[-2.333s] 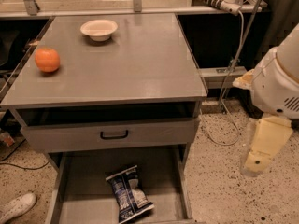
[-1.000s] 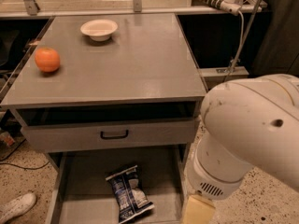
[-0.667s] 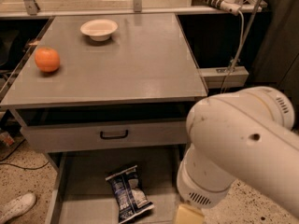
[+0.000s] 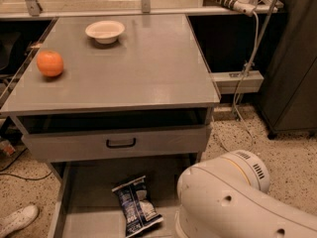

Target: Pick blue chip bag from middle drawer and place on counter

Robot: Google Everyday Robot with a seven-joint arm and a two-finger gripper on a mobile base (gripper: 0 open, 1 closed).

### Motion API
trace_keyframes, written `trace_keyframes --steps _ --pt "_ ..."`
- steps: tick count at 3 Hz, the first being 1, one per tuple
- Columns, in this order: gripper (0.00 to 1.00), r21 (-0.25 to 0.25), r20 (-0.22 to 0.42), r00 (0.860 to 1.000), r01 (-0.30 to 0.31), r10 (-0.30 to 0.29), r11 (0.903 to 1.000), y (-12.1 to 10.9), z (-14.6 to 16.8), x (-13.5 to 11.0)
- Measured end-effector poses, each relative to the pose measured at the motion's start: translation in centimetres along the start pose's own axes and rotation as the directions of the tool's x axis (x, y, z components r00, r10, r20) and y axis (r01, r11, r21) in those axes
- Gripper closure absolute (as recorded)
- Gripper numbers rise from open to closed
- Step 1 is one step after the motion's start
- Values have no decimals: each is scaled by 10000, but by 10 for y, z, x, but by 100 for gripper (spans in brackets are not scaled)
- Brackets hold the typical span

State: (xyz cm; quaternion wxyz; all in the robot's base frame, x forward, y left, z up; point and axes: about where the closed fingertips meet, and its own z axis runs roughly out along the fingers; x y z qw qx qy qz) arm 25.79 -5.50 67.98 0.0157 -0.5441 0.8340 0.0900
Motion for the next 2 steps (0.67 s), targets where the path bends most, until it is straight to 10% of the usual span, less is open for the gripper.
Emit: trace_keyframes --steps 2 --pt "0 -141 366 9985 -401 406 9991 -3 28 -21"
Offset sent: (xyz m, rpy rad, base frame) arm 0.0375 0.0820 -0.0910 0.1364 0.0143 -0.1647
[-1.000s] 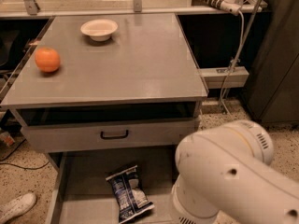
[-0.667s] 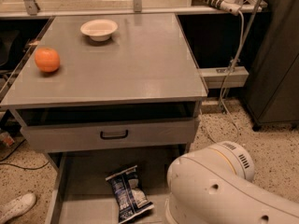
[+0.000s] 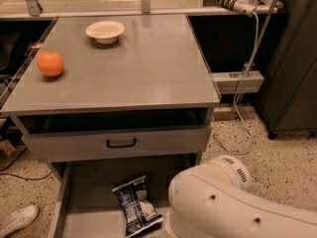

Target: Pick blue chip bag from middle drawer and place on counter

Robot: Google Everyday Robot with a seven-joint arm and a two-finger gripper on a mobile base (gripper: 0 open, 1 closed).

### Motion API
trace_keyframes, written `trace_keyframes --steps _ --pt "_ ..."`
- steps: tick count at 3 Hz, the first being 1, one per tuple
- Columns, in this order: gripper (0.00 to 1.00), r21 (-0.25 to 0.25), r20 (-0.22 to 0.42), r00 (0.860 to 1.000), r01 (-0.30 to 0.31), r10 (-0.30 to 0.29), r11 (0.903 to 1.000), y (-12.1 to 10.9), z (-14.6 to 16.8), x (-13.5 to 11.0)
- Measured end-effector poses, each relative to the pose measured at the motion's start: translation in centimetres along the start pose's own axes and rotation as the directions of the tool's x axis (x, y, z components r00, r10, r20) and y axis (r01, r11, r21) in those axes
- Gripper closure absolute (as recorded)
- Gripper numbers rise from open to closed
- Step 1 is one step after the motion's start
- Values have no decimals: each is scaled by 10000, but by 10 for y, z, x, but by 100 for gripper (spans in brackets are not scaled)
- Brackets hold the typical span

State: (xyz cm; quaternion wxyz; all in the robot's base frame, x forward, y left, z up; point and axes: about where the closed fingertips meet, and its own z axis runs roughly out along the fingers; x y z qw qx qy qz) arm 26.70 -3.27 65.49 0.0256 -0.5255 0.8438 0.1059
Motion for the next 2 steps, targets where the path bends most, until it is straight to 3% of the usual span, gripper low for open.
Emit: trace_keyframes --steps 1,2 --pt "0 -183 711 9960 -537 549 9984 2 47 -16" --pt "0 -641 1176 9917 -446 519 9969 -4 62 -41"
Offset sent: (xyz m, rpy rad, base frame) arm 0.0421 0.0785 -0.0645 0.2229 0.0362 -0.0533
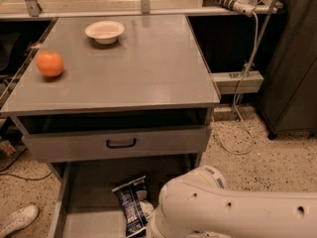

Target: Pick blue chip bag from middle drawer and place on counter

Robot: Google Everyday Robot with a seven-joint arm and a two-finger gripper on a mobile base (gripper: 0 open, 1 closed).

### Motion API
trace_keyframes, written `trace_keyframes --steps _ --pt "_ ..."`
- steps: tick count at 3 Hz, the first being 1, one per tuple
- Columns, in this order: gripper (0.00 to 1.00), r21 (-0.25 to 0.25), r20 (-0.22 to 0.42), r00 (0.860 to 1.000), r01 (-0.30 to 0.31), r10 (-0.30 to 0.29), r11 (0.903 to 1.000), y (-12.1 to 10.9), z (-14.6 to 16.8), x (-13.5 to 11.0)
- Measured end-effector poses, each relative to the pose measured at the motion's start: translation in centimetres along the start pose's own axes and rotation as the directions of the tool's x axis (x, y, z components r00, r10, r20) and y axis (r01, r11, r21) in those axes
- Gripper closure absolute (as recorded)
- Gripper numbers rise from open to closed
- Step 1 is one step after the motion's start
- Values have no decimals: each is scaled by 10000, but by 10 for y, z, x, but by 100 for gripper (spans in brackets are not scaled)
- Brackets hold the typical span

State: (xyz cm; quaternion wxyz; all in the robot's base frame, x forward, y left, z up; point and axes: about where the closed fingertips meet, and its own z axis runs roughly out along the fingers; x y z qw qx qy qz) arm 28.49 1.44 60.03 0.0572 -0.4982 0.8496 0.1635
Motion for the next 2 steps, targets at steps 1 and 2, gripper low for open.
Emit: trace_keyframes --steps 1,2 --pt "0 -71 8 10000 -14 14 10000 0 2 0" --pt "0 159 439 9987 -254 246 9996 6 13 0"
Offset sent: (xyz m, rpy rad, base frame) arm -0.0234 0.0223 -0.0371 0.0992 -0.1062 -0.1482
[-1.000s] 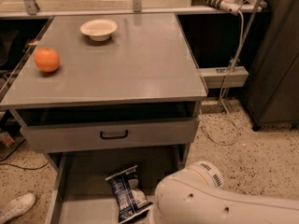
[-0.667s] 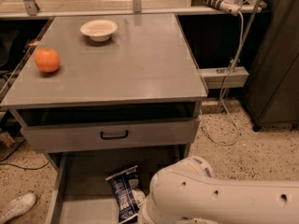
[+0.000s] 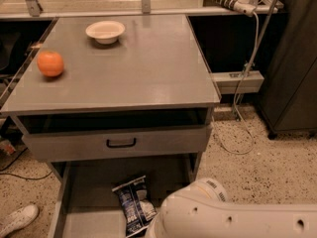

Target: Pick blue chip bag from middle drawer and place on counter

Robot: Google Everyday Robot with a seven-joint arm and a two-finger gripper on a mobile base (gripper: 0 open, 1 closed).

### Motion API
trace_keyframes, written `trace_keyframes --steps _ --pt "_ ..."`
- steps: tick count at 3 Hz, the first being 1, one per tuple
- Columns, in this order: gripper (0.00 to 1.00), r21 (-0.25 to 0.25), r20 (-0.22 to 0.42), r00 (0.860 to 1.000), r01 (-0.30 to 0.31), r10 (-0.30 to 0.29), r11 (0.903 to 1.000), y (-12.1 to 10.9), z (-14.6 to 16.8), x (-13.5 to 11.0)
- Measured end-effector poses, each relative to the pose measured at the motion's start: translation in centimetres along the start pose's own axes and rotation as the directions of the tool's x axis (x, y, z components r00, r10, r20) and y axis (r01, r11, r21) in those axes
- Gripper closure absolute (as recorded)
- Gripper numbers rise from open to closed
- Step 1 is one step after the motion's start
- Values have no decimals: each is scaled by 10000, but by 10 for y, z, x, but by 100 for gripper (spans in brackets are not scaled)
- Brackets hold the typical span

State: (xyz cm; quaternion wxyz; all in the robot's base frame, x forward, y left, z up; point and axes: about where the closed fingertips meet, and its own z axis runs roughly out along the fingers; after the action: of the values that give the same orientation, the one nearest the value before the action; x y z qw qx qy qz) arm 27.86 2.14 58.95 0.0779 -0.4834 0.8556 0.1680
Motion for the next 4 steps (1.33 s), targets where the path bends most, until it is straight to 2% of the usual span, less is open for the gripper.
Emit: trace_keyframes --steps 1,2,4 --pt "0 357 833 9958 -420 389 9985 -7 17 -20" --pt "0 375 1500 9862 -765 701 9964 -21 28 -52" --pt "0 408 1522 9858 -780 710 9961 -20 28 -54"
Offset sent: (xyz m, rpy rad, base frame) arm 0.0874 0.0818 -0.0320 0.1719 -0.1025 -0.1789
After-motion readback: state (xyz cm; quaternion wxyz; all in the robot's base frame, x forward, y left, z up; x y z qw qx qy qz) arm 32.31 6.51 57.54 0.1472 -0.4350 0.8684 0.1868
